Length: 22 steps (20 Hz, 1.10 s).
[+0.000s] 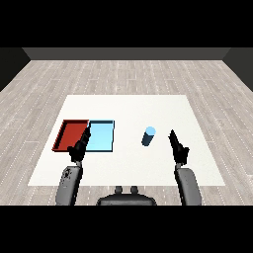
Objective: Pick the blue can and put it in the blue box
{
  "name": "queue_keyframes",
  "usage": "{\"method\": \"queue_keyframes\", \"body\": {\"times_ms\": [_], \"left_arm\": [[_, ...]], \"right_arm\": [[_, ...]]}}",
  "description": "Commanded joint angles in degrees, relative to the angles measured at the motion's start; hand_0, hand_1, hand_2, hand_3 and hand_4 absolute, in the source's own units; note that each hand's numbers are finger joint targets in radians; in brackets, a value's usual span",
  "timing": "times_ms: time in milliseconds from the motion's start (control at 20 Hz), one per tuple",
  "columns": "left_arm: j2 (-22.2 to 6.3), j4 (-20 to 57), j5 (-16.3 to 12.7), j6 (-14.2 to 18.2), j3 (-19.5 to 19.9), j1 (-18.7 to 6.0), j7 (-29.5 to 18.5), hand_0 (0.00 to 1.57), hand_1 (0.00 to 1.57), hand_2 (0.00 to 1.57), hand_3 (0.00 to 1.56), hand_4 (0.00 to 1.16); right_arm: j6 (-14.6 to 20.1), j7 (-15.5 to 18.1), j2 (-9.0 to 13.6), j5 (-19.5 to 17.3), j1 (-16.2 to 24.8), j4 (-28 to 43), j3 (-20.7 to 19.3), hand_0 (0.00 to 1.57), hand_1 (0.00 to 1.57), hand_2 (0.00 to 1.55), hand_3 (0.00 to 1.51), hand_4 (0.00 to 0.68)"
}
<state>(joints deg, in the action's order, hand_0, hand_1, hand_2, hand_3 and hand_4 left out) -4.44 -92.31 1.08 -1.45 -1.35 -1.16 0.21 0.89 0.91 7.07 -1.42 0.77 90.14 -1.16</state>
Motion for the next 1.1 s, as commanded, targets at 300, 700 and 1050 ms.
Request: {"method": "queue_keyframes", "body": {"times_ms": [300, 700, 1050], "left_arm": [[2.91, -3.85, -2.51, 1.35, 2.86, 1.18, -11.40, 0.00, 0.00, 0.00, 0.00, 0.00], [1.78, 4.14, -3.72, -1.46, 5.48, 1.30, -22.21, 0.00, 0.00, 0.00, 0.00, 0.00], [1.31, 6.19, -4.69, -2.00, 6.24, 2.63, -24.46, 0.00, 0.00, 0.00, 0.00, 0.00]], "right_arm": [[-3.01, 6.15, -5.96, 3.94, -10.34, -2.89, 1.95, 0.00, 0.00, 0.00, 0.00, 0.000], [-8.29, 15.72, -4.36, 6.08, -8.42, -8.03, 0.10, 0.00, 0.00, 0.00, 0.00, 0.000], [-7.70, 19.82, -4.62, 6.15, -14.68, -18.29, -2.34, 0.00, 0.00, 0.00, 0.00, 0.000]]}}
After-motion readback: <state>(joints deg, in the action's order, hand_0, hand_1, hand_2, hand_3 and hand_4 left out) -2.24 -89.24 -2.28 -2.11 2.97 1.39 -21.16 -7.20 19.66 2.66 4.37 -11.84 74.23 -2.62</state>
